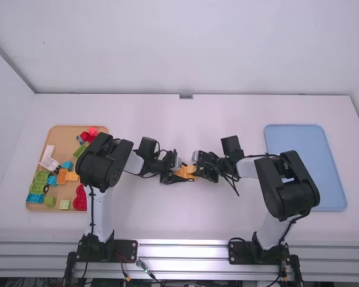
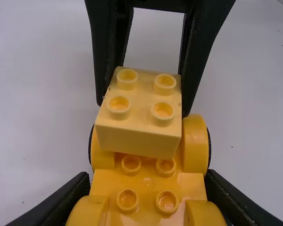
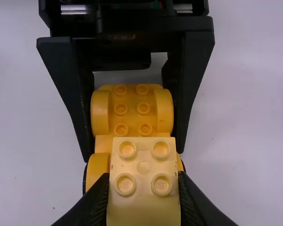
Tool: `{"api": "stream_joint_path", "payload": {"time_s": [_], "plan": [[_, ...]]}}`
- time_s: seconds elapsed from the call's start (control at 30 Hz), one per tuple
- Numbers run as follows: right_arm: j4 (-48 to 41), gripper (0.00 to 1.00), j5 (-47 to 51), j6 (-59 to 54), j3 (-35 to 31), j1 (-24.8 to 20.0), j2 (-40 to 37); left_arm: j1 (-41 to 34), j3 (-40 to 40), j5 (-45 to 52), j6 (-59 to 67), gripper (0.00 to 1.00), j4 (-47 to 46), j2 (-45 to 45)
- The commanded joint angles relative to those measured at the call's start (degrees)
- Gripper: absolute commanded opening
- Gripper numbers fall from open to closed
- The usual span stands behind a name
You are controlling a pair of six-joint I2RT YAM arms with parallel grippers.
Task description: Assemble lego blocks to make yellow taxi
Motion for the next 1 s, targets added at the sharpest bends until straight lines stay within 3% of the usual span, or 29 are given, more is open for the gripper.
{"api": "stream_joint_path", "payload": {"time_s": [0.0,0.97], "plan": [[0.02,0.09,0.46,-0.39,0.00,0.15,0.98,-0.59,-0.76,-1.36,-0.68,0.55,-0.83,1.20],[-1.25,0.08,-2.51,-1.90,-0.09,0.20,0.98,-0.26,-0.76,-1.77,-0.68,0.54,-1.36,1.20]]}}
